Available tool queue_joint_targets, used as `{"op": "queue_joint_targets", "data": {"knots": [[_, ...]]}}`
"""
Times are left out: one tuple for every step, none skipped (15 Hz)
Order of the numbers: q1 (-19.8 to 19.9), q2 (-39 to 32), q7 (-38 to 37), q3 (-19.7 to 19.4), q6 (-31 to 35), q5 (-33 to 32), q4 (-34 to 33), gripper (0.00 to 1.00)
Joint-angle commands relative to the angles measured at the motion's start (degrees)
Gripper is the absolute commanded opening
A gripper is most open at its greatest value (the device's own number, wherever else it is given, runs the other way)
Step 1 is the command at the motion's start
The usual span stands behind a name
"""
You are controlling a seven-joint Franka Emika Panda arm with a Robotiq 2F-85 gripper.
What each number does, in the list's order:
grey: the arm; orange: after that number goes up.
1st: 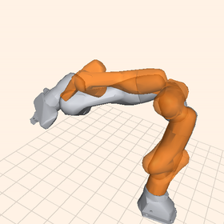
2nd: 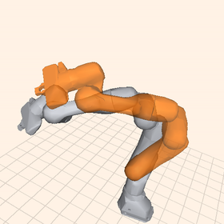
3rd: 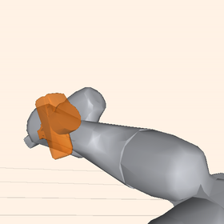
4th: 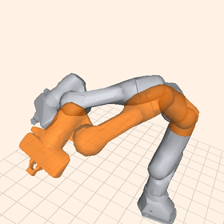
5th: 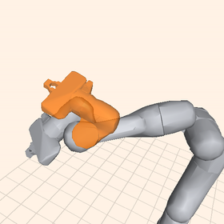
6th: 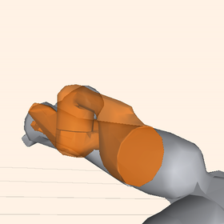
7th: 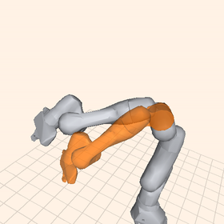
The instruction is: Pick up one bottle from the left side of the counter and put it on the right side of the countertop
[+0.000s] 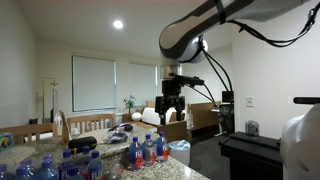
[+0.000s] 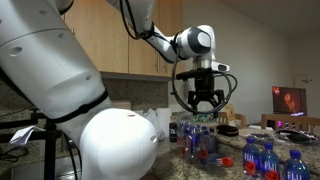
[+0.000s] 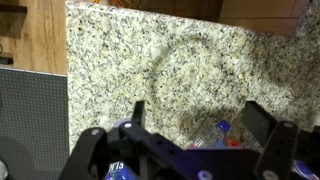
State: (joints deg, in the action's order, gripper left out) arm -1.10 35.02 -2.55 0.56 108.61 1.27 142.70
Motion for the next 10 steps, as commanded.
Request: {"op": "queue_joint_targets", "data": {"knots": [[-0.29, -0.52, -2.13, 2.2, -0.34, 0.31, -3.28, 1.0], [-0.49, -0.95, -2.85, 3.19, -0.4, 0.14, -4.57, 1.0], [-0.52, -1.43, -3.86, 4.14, -0.29, 0.01, -5.8, 1.0], [-0.69, -2.19, -4.92, 5.22, -0.32, -0.11, -7.2, 1.0], [-1.01, -3.39, -5.99, 6.37, -0.26, -0.04, -8.83, 1.0], [-1.19, -4.73, -7.33, 7.59, -0.03, -0.25, -10.38, 1.0], [-1.48, -6.4, -8.67, 8.74, 0.21, -0.26, -12.07, 1.0], [-1.45, -8.54, -10.62, 10.26, 0.8, -0.85, -13.91, 1.0], [-1.39, -10.37, -12.58, 11.6, 1.48, -1.52, -15.46, 1.0], [-1.39, -12.45, -14.62, 12.89, 2.33, -2.33, -17.11, 1.0]]}}
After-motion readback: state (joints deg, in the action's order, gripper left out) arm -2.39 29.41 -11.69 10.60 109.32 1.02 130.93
